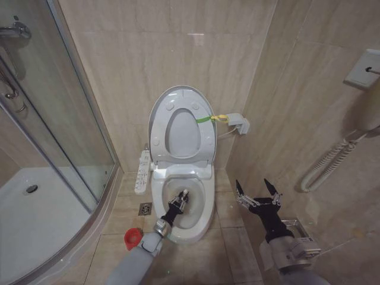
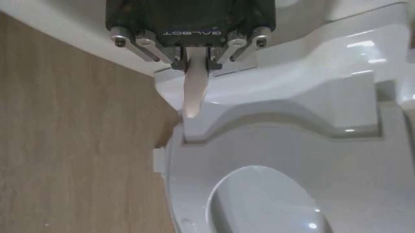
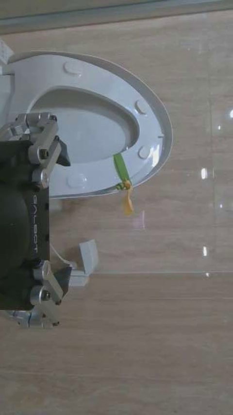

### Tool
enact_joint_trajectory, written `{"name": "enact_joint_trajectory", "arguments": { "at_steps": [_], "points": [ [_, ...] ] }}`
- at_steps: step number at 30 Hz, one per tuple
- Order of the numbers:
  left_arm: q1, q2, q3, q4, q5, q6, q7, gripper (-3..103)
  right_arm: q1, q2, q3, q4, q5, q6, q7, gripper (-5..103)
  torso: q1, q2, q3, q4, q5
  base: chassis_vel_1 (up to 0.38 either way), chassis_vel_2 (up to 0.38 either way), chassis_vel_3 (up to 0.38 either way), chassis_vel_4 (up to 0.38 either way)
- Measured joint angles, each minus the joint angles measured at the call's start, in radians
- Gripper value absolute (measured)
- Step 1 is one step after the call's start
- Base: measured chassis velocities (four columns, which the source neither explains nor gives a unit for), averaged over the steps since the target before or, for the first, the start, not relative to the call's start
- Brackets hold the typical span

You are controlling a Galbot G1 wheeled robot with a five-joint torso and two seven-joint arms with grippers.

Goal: Open the toilet lid, clean the toilet bowl with a toilet brush, close the toilet lid, and flush.

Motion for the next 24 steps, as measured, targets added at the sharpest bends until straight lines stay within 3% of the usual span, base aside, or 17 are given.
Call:
{"name": "enact_joint_trajectory", "arguments": {
  "at_steps": [11,24],
  "points": [
    [0.094,0.037,0.048,-0.246,-0.002,0.048,-0.006,19,0.0,0.0,0.0,0.0,0.0,0.0,0.0,100,0.0,0.0,0.0,0.0003,0.0002,0.0,0.0,0.0,0.0],
    [0.037,0.009,0.006,-0.067,0.026,0.004,-0.016,19,0.0,0.0,0.0,0.0,0.0,0.0,0.0,100,0.0,0.0,0.0,0.0,0.0002,0.0,0.0,0.0,0.0]
  ]
}}
